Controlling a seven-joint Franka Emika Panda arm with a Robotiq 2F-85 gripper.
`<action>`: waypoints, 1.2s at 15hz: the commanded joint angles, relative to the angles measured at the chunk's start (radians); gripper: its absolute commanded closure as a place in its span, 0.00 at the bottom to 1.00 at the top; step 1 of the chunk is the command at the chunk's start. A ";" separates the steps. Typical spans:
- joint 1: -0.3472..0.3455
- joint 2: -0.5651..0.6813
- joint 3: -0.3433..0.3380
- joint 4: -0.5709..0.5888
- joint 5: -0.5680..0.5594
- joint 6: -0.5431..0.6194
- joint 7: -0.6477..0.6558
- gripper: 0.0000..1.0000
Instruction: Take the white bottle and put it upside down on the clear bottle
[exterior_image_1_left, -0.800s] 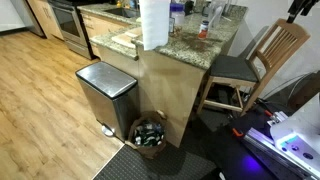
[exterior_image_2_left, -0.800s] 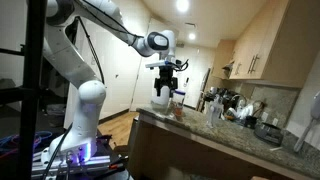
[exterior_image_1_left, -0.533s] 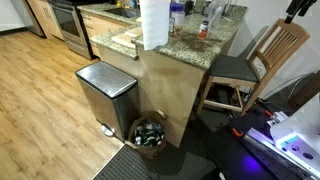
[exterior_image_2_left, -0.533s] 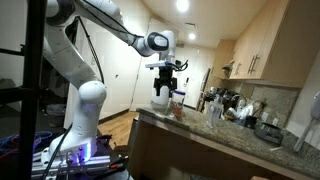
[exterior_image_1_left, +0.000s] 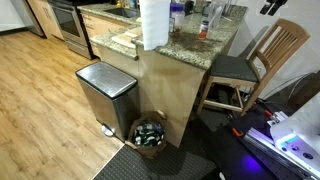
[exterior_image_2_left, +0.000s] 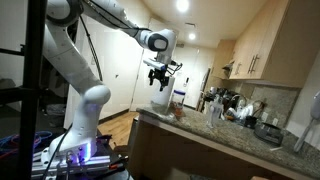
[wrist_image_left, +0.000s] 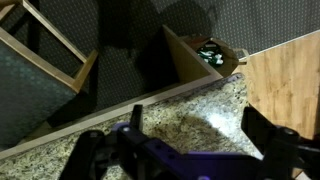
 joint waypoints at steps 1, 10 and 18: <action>-0.014 0.003 0.011 0.003 0.008 -0.003 -0.007 0.00; 0.053 -0.023 -0.033 -0.065 0.079 0.357 -0.124 0.00; 0.032 -0.003 -0.010 -0.047 0.091 0.305 -0.066 0.00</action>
